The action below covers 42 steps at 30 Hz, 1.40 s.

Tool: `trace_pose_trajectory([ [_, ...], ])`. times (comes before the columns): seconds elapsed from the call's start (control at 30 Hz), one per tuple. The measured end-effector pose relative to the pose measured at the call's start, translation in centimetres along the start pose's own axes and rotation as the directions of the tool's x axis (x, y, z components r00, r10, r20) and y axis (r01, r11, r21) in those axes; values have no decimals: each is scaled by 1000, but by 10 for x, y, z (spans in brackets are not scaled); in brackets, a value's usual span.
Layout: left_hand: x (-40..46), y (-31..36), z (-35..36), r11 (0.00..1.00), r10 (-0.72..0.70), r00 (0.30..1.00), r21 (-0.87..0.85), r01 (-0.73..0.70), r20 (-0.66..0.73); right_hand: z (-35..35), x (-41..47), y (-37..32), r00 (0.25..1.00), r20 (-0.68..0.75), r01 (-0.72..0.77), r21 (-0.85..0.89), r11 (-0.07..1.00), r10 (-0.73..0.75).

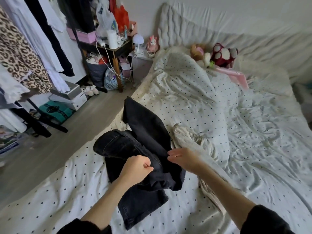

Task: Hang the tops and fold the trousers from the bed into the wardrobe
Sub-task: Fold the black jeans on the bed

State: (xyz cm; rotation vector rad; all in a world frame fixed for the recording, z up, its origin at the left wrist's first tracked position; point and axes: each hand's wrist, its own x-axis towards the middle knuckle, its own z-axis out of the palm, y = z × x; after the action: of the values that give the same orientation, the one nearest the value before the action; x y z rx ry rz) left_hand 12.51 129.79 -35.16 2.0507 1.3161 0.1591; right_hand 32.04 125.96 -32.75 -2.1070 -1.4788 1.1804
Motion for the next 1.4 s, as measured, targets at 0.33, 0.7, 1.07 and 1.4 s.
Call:
trace_pose_trajectory([
  [0.33,-11,-39,22,968,-248,967,-25,250,64,49,-3,31,964,263,49,-285,957,29],
  [0.7,20,-151,21,759,-649,754,-154,633,-103,95,54,24,949,288,269,-534,802,-127],
  [1.07,20,-159,10,688,-692,699,-462,561,-181,81,67,14,957,270,172,-229,958,-107],
  [1.4,-32,-66,-7,918,373,916,203,-341,-149,69,72,-82,967,202,-136,-104,985,155],
])
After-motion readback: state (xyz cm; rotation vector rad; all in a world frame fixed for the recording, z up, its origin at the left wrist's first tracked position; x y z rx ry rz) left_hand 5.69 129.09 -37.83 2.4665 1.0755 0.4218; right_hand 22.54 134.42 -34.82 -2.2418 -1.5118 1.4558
